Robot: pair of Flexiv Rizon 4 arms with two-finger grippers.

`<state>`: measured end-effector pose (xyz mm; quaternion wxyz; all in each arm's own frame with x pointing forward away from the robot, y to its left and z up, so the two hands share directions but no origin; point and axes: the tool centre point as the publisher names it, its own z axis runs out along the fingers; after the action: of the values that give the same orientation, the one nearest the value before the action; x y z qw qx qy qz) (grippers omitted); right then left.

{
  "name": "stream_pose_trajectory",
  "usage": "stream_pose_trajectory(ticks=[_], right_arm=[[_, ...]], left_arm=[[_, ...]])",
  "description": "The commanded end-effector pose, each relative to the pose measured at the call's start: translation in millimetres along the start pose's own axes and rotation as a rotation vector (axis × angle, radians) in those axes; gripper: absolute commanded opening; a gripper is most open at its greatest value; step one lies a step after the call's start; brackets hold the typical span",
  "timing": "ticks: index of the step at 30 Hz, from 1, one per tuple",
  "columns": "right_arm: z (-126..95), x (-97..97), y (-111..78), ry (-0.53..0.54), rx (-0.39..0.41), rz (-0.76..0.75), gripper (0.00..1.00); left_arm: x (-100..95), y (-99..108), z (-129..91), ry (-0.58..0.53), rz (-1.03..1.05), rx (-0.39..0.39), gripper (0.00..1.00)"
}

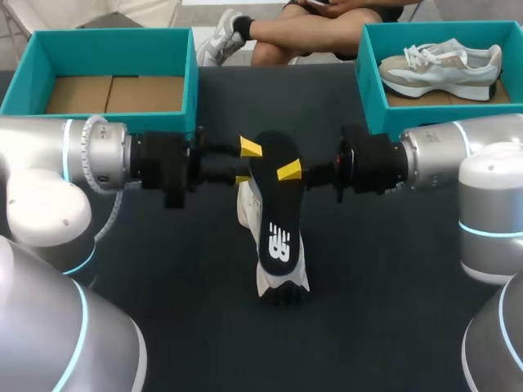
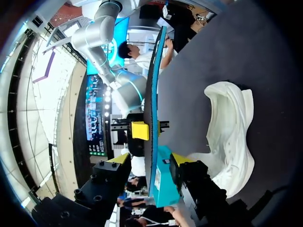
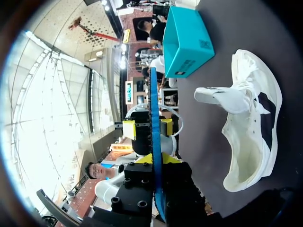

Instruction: Take the shoe out of the shoebox, open the shoe tongue, remove and reinsert the insole, then place the shoe into the shoebox

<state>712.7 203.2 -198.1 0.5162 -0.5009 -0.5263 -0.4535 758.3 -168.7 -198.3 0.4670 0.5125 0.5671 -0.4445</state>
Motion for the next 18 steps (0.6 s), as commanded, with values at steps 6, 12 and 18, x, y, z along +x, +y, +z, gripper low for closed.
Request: stream_pose_trajectory(ticks=[6, 12, 18], right_arm=[[9.7, -1.1, 5.0, 0.001, 0.014, 0.000, 0.00], [10.7, -1.0, 5.9, 0.000, 0.016, 0.002, 0.00], [10.4, -0.5, 6.9, 0.000, 0.016, 0.001, 0.00]], left_arm=[[6.7, 3.1, 19.5, -0.031, -0.009, -0.010, 0.37], [7.8, 3.4, 24.2, -0.042, -0.014, -0.012, 0.32], [8.5, 3.0, 28.5, -0.052, -0.022, -0.015, 0.26]])
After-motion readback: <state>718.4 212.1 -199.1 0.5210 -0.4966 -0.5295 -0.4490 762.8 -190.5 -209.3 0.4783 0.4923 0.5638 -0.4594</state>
